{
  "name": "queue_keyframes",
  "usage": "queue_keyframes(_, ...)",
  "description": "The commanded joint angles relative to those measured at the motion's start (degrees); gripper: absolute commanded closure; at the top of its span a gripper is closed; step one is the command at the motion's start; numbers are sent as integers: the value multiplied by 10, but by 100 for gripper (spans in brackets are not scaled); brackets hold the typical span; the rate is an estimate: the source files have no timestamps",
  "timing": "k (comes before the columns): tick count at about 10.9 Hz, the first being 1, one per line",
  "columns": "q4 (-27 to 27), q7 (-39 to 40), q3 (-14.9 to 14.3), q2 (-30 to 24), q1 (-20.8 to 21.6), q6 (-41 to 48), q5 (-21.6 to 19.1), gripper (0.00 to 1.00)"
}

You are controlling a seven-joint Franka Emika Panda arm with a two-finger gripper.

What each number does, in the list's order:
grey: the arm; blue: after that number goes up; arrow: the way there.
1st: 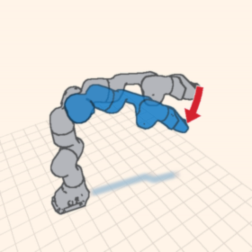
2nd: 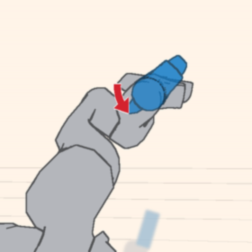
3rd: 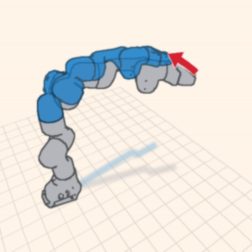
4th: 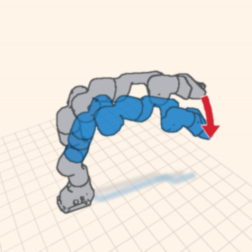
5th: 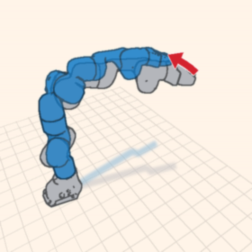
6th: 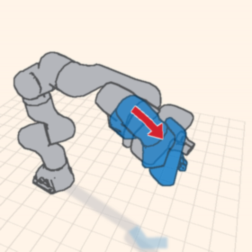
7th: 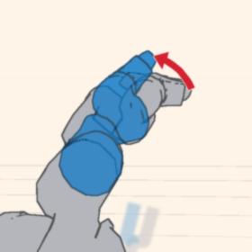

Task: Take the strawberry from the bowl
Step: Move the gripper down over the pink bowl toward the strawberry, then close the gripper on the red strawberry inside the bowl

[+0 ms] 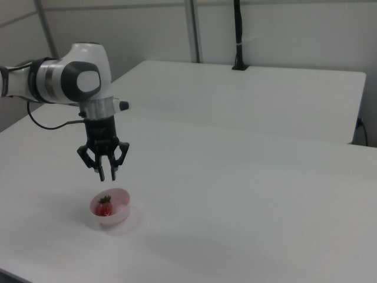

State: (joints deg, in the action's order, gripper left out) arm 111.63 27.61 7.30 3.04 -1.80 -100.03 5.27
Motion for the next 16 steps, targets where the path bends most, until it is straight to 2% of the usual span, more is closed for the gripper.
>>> queue_keyframes(1, 21, -36, 26, 21, 5, -16, 9, 51)
queue_keyframes(4, 45, -38, 28, 44, 20, -46, 25, 32)
queue_keyframes(5, 46, -44, 28, 57, 20, -53, 31, 30)
queue_keyframes(13, 46, -81, 29, 113, 20, -97, 69, 35)
queue_keyframes(16, 44, -85, 29, 112, 19, -98, 71, 46)
